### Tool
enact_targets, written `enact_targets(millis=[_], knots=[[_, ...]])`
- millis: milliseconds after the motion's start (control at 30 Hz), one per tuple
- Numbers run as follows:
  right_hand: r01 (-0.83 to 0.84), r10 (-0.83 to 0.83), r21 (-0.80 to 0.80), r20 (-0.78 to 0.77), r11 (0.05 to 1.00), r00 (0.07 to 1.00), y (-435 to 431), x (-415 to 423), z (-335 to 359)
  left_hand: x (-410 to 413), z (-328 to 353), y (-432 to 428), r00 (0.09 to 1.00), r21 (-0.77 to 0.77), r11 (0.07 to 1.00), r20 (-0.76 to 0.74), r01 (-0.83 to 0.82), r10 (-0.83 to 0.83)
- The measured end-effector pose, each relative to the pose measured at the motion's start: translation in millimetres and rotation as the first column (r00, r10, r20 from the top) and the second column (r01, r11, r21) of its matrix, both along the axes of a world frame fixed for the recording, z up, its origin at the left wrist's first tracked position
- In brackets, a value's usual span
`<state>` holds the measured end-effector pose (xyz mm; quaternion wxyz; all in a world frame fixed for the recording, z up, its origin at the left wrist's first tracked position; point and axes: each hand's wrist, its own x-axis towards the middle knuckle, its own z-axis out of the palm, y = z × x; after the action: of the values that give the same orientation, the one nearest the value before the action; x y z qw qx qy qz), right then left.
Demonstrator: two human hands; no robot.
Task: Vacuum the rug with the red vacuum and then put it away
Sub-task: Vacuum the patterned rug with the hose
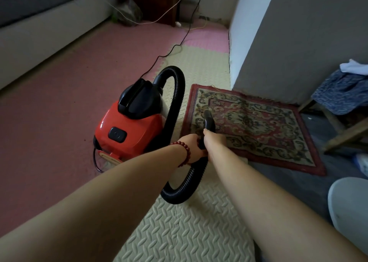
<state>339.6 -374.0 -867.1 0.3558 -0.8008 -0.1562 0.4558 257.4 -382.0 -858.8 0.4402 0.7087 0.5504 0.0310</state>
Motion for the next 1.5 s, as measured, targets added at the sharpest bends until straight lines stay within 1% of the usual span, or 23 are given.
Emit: enact_targets(millis=[100,167,333,400,567,667,733,800,867,933,967,1000,1067,1100,1133,1200,1267,1367,1500], knots=[[-0.084,0.086,-0.043,0.043,0.996,0.995,-4,9,0,9,-3,-2,0.998,0.093,0.995,-0.062,0.025,-0.020],[-0.114,0.120,-0.077,0.071,0.990,0.990,-8,13,0,14,-7,-5,0.995,0.108,0.993,-0.089,0.049,-0.040],[-0.154,0.168,-0.142,0.094,0.978,0.981,-19,26,0,19,-18,-14,0.995,0.008,0.997,-0.063,0.083,-0.082],[-0.196,0.217,-0.169,0.120,0.966,0.969,-25,31,0,20,-24,-18,0.991,-0.011,0.994,-0.088,0.105,-0.105],[-0.284,0.345,-0.255,0.244,0.925,0.906,-37,47,-4,29,-30,-22,0.975,0.007,0.983,-0.131,0.185,-0.182],[-0.313,0.409,-0.298,0.351,0.902,0.842,-41,57,-5,42,-30,-22,0.958,0.036,0.972,-0.181,0.232,-0.222],[-0.370,0.471,-0.300,0.426,0.879,0.773,-45,65,-5,50,-31,-23,0.947,0.045,0.968,-0.222,0.247,-0.231],[-0.449,0.552,-0.322,0.509,0.834,0.660,-51,74,-7,57,-34,-24,0.944,0.028,0.971,-0.242,0.239,-0.226],[-0.465,0.617,-0.406,0.552,0.787,0.561,-56,83,-10,63,-39,-26,0.932,0.017,0.966,-0.271,0.257,-0.243],[-0.472,0.700,-0.518,0.553,0.714,0.452,-61,90,-12,68,-44,-32,0.891,0.018,0.944,-0.338,0.330,-0.304],[-0.504,0.751,-0.560,0.537,0.658,0.384,-64,93,-13,71,-46,-35,0.860,0.024,0.925,-0.380,0.378,-0.341],[-0.555,0.810,-0.598,0.505,0.578,0.299,-67,97,-15,74,-50,-39,0.822,0.031,0.901,-0.425,0.432,-0.380],[-0.647,0.901,-0.655,0.417,0.391,0.122,-77,103,-22,80,-57,-47,0.728,0.036,0.836,-0.512,0.548,-0.455],[-0.669,0.928,-0.677,0.368,0.305,0.052,-81,106,-28,83,-61,-52,0.680,0.027,0.801,-0.545,0.599,-0.491],[-0.680,0.946,-0.693,0.323,0.241,0.007,-87,110,-34,87,-66,-57,0.642,0.011,0.772,-0.563,0.636,-0.520],[-0.680,0.963,-0.716,0.264,0.155,-0.058,-96,115,-41,93,-75,-66,0.583,-0.026,0.729,-0.582,0.684,-0.567],[-0.671,0.965,-0.732,0.245,0.118,-0.097,-102,119,-46,99,-82,-73,0.536,-0.062,0.696,-0.589,0.716,-0.604],[-0.695,0.961,-0.706,0.263,0.133,-0.083,-103,122,-51,105,-88,-76,0.541,-0.072,0.703,-0.585,0.707,-0.604],[-0.717,0.957,-0.680,0.284,0.153,-0.065,-99,120,-53,114,-93,-83,0.578,-0.061,0.736,-0.576,0.674,-0.577]])
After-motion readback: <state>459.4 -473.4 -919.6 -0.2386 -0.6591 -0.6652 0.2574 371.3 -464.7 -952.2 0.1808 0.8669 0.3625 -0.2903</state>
